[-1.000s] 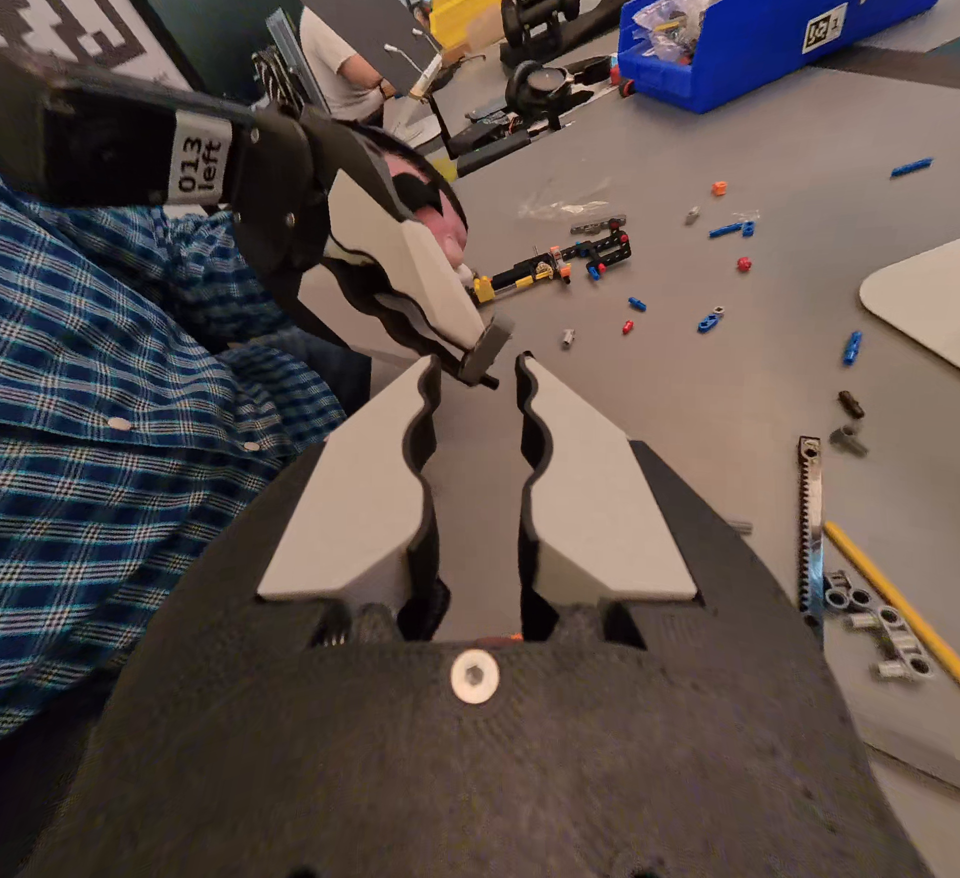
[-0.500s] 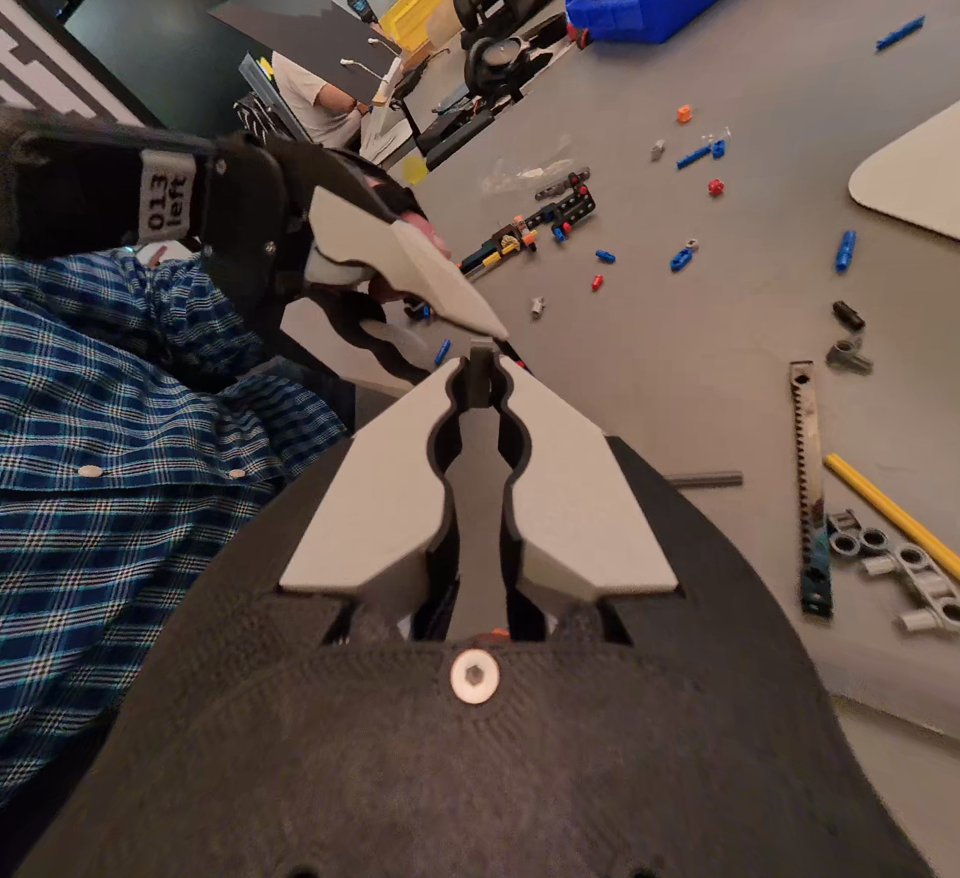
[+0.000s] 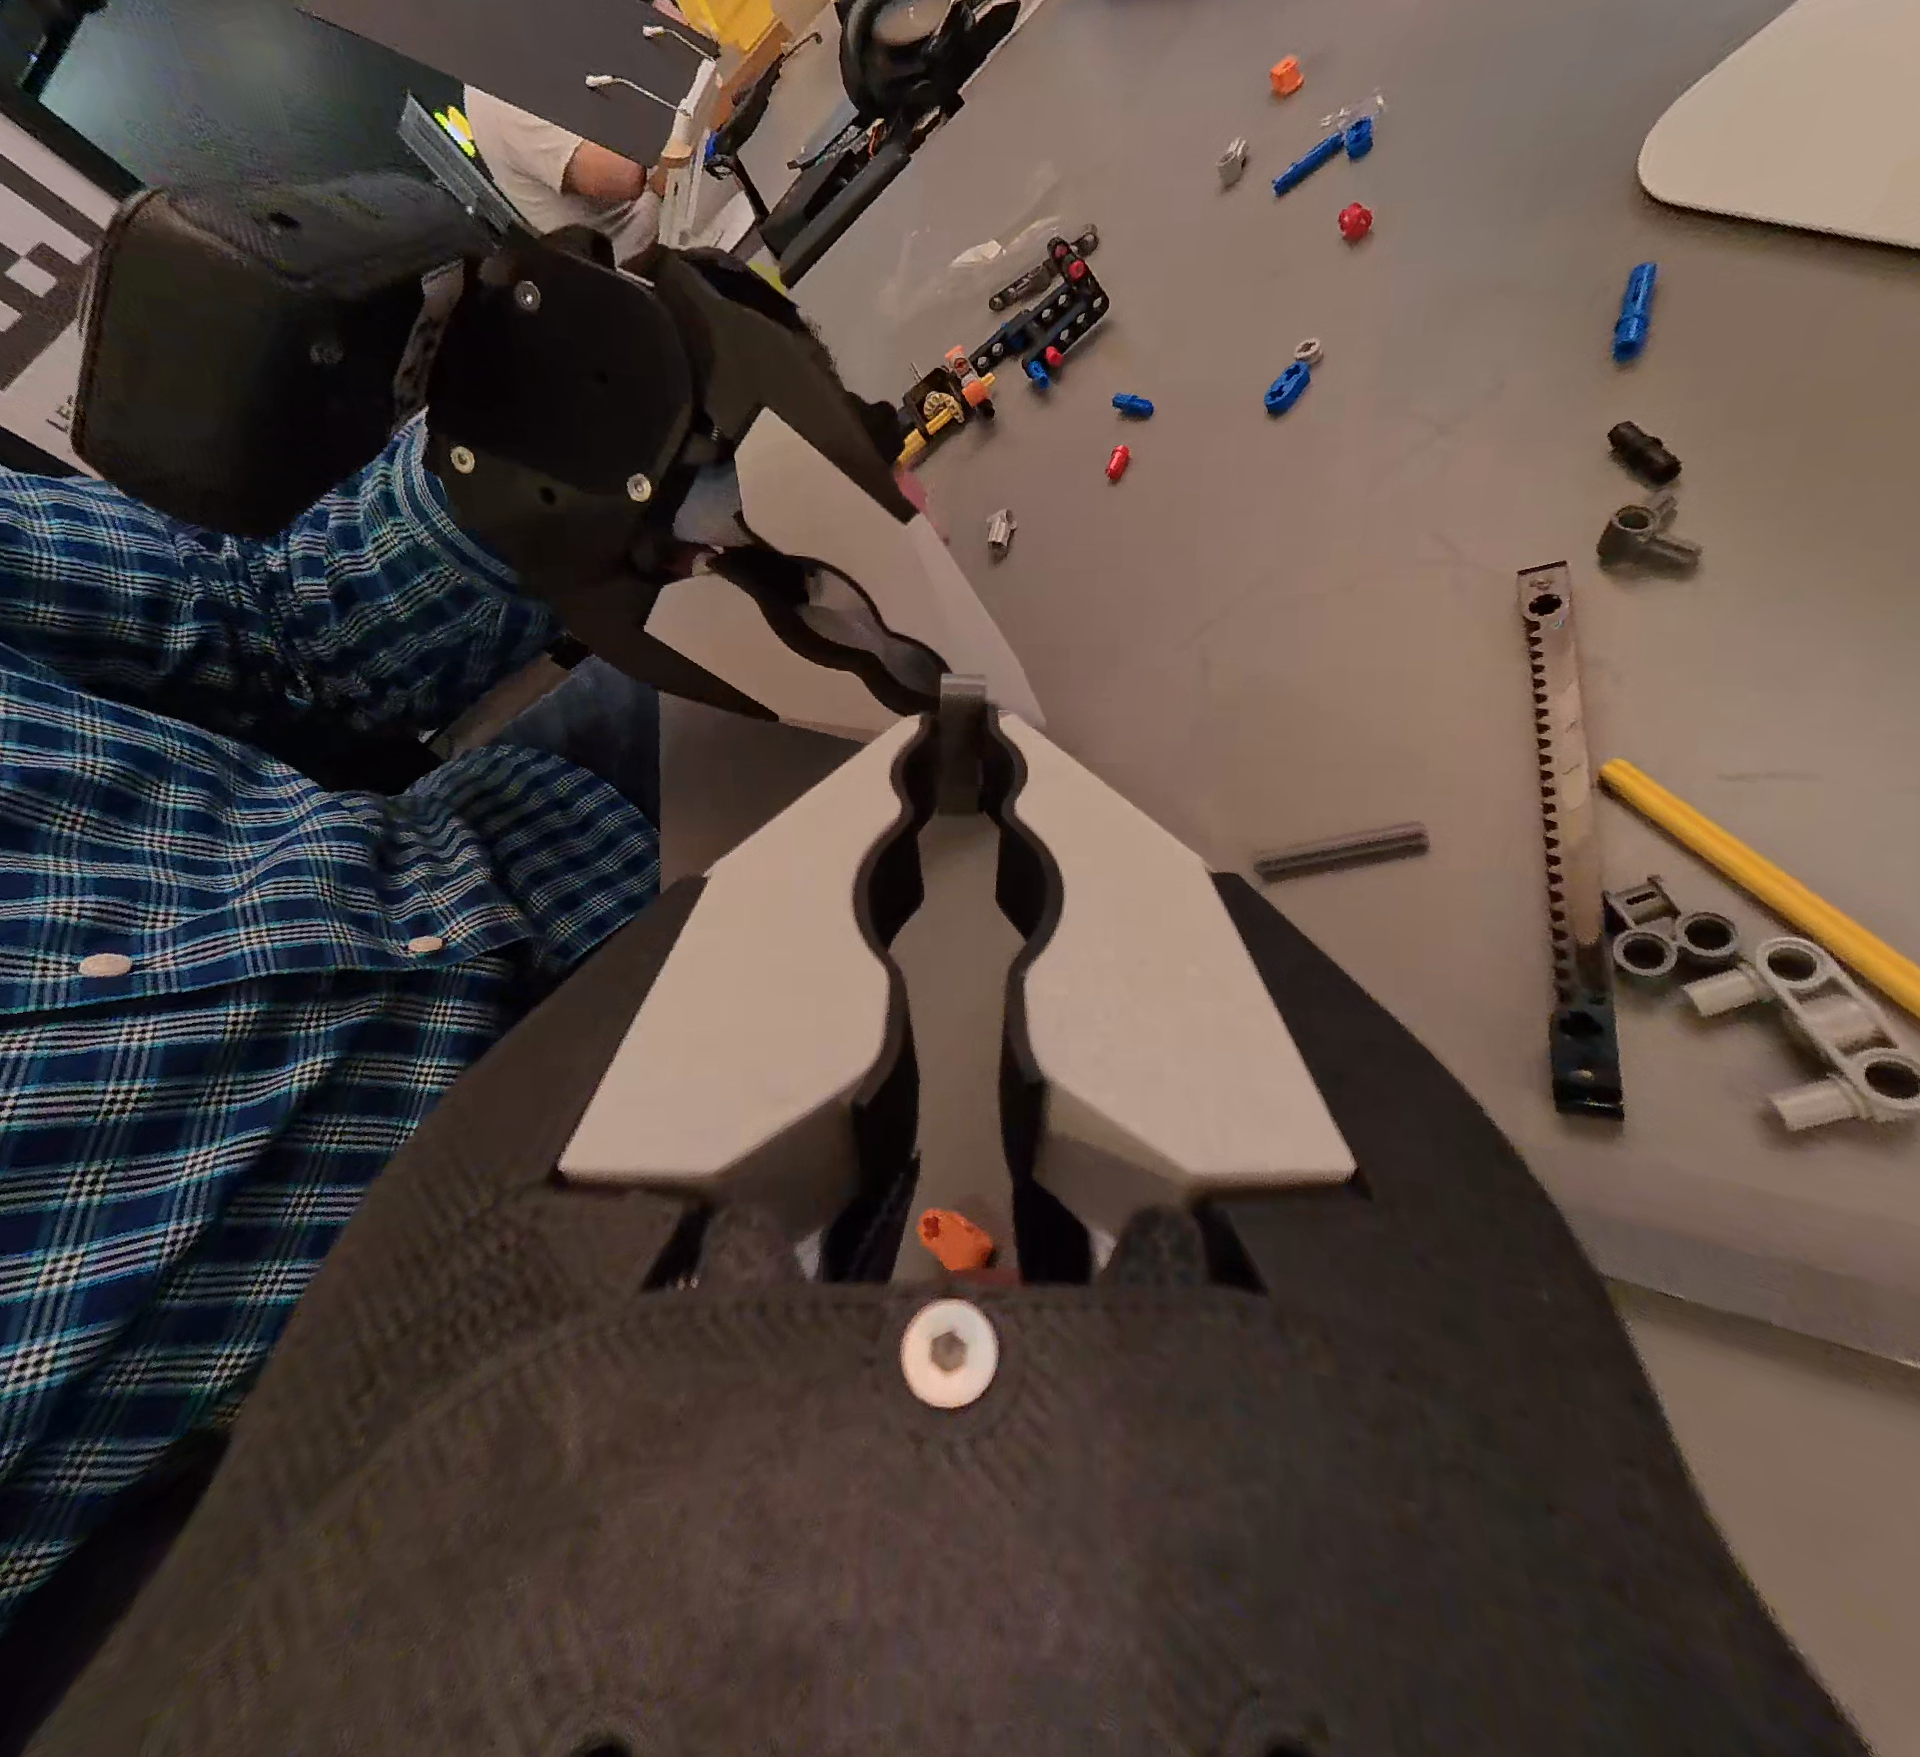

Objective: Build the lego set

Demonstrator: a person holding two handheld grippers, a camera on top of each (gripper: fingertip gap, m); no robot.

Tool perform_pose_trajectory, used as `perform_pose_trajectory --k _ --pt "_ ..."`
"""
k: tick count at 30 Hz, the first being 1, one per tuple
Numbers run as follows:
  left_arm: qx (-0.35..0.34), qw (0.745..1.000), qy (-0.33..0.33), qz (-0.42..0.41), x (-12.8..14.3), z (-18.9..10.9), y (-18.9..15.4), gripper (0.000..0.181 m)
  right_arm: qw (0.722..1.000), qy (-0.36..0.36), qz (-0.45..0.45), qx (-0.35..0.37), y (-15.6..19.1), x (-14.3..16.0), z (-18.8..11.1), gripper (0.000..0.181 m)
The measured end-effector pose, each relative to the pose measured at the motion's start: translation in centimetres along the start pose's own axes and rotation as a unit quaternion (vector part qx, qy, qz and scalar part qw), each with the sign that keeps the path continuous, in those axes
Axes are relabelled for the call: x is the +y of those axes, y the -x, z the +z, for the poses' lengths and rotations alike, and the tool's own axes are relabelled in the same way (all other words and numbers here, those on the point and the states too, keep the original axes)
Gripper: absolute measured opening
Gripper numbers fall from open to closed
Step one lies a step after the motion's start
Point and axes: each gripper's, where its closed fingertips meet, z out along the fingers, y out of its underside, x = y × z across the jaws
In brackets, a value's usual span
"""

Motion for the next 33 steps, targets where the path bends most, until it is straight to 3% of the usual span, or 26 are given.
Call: perform_pose_trajectory --k 1,16,23,33 --pt "-0.007 1.0 -0.002 -0.001 0.0 0.0 0.1 0.005 1.0 0.0 0.0 0.0 0.0 0.0 0.0 0.006" --pt "-0.149 0.983 0.015 0.11 0.6 -0.3 -0.4 0.005 1.0 0.004 -0.012 0.004 0.5 0.7 0.1 0.006" --pt "-0.154 0.983 -0.001 0.101 0.5 -0.6 -0.5 0.011 1.0 -0.001 -0.015 0.006 0.6 0.8 -0.3 0.006" --pt "-0.139 0.985 0.008 0.103 0.9 -0.7 -0.3 0.005 1.0 -0.01 -0.019 0.004 1.0 0.6 -0.6 0.006"
